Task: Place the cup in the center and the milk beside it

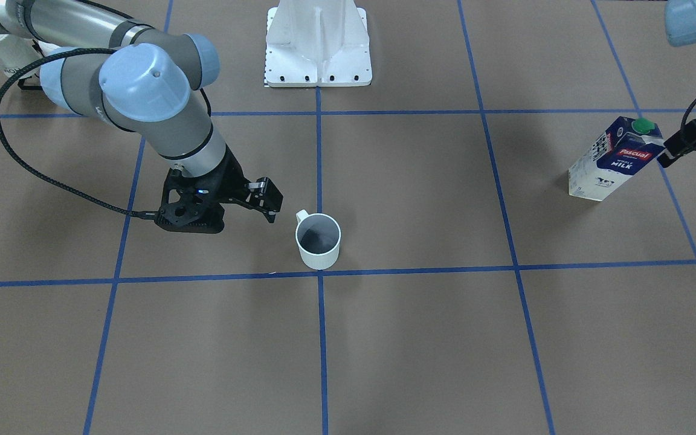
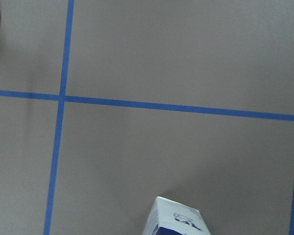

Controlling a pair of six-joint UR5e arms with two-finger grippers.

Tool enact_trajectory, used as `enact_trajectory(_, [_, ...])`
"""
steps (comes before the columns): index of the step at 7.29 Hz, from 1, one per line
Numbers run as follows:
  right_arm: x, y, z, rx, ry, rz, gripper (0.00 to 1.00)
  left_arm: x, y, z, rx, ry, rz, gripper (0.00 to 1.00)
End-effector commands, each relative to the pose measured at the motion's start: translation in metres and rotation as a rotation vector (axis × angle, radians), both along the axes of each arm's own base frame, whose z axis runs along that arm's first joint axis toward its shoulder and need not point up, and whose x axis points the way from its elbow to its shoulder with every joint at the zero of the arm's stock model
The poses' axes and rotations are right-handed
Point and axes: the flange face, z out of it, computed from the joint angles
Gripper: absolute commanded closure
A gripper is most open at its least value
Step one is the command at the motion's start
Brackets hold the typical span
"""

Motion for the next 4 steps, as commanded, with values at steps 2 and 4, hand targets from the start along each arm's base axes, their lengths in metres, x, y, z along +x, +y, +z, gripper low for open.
enact_trajectory(2, [0.019,0.001,0.014,0.005,0.005,0.011,0.00,-0.005,0.031,0.019,-0.137,0.019,-0.135,0.02])
enact_trajectory(4, [0.032,0.012,0.017,0.014,-0.004,0.012,0.00,0.001,0.031,0.014,-0.366,0.087,-0.392,0.02])
